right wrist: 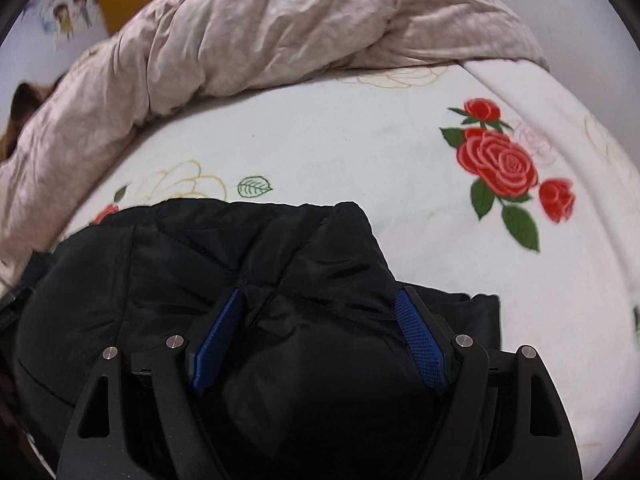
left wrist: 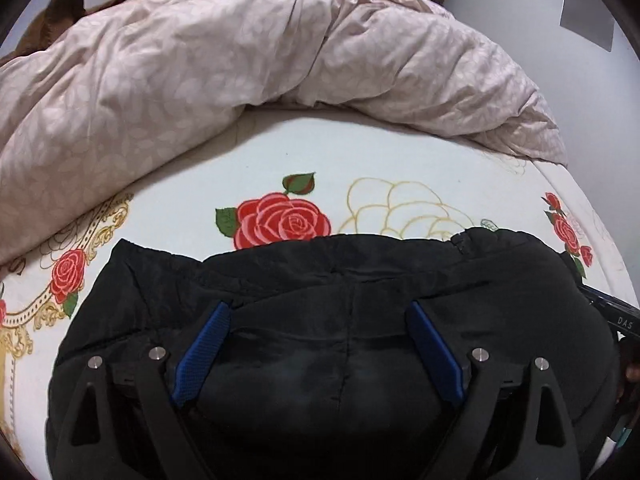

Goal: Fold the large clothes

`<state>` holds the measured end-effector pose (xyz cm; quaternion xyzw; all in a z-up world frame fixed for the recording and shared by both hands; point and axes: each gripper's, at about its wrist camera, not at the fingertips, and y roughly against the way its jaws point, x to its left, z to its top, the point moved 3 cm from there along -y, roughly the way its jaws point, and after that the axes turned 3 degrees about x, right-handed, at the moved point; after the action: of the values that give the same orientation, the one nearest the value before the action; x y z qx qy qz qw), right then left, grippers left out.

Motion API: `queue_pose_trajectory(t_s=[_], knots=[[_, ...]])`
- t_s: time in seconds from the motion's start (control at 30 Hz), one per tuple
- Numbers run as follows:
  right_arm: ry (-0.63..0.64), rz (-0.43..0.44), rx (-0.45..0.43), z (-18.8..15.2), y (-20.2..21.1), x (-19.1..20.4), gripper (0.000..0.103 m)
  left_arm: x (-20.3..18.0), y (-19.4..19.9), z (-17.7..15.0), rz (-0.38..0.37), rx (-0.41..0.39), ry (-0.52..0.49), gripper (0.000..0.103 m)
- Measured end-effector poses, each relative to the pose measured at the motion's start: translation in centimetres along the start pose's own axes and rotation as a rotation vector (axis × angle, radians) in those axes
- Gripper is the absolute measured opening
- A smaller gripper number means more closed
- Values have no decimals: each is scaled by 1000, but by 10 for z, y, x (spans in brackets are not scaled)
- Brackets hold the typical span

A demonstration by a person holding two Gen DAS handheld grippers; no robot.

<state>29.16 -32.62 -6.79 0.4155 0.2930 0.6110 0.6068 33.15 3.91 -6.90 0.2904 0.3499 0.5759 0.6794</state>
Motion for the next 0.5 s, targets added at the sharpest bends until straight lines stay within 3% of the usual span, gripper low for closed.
queue_pose_trajectory(t_s=[0.1,0.2,0.27,0.37,0.43,0.5], knots=[[26,-40,10,1,-9,5,77,-1,-4,1,23,14,-14,93],[26,-53,19,7,1,6,76,0,14,9,21,29,-24,85],[24,-42,-37,8,30,7,73,11,43,12,-1,-34,-21,85],[6,1,-127,-1,72,7,69,41,75,8,28,-103,-20,85],[12,0,-141,-11,82,5,55,68,77,-2,45,-93,19,85],[9,-26,-93,-25,69,1,45,86,62,-14,43,-46,69,85]])
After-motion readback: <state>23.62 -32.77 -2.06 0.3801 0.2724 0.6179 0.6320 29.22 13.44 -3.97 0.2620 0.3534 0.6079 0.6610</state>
